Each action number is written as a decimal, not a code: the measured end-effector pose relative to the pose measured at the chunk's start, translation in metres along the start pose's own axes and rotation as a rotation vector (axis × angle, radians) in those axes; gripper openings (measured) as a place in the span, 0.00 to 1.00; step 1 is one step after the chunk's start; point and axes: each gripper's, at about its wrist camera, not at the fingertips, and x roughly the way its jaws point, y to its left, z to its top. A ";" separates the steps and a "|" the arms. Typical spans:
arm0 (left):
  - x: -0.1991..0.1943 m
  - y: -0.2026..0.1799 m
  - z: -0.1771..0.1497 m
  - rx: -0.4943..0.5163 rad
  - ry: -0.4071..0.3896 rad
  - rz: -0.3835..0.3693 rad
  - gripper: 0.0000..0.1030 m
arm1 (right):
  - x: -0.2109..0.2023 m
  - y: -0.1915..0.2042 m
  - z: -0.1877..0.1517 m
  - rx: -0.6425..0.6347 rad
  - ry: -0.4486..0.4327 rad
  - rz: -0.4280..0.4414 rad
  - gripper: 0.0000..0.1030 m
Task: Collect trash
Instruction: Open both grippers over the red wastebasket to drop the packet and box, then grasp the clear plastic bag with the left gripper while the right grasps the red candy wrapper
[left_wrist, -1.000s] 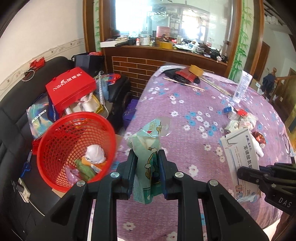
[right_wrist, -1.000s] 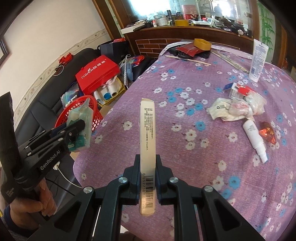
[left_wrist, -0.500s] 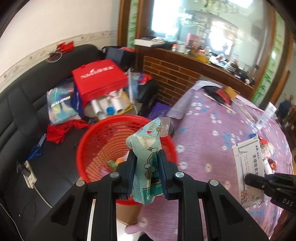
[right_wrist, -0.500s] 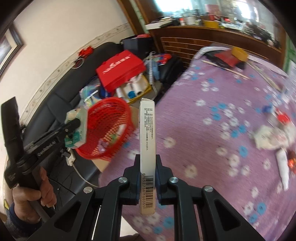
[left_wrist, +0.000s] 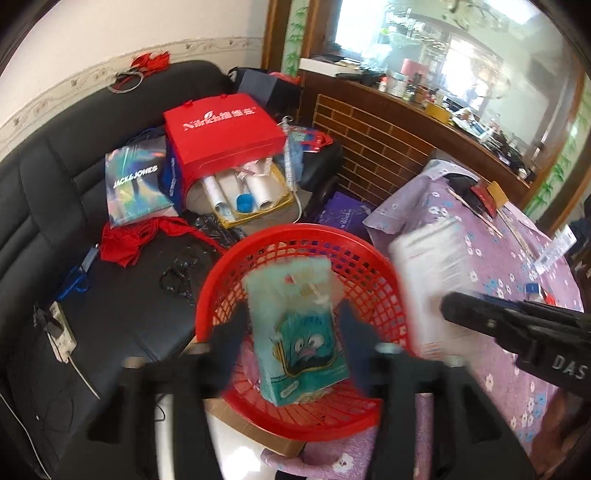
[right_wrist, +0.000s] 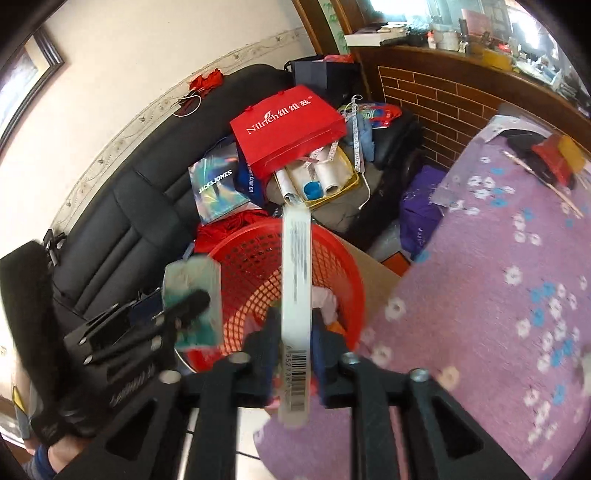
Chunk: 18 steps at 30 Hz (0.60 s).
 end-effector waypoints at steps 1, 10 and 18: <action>0.000 0.002 0.000 -0.008 0.000 -0.001 0.56 | 0.003 -0.003 0.002 0.005 -0.001 -0.021 0.41; -0.017 -0.028 -0.025 0.068 -0.012 -0.067 0.56 | -0.047 -0.044 -0.048 0.114 -0.036 -0.074 0.42; -0.010 -0.138 -0.065 0.367 0.053 -0.255 0.56 | -0.094 -0.112 -0.130 0.334 -0.030 -0.182 0.41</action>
